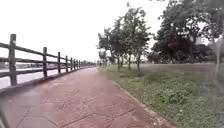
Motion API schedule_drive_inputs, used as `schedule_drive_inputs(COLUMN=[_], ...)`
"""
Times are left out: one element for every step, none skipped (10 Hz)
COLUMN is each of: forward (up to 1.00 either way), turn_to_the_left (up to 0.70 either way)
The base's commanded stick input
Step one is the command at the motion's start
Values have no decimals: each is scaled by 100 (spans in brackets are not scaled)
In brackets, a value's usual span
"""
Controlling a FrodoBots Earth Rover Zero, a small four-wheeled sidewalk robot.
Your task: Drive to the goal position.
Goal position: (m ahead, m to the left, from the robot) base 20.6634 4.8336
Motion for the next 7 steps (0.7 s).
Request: schedule_drive_inputs(forward=[0,0,0,0,0,0,0], turn_to_the_left=[70,70,70,70,70,70,70])
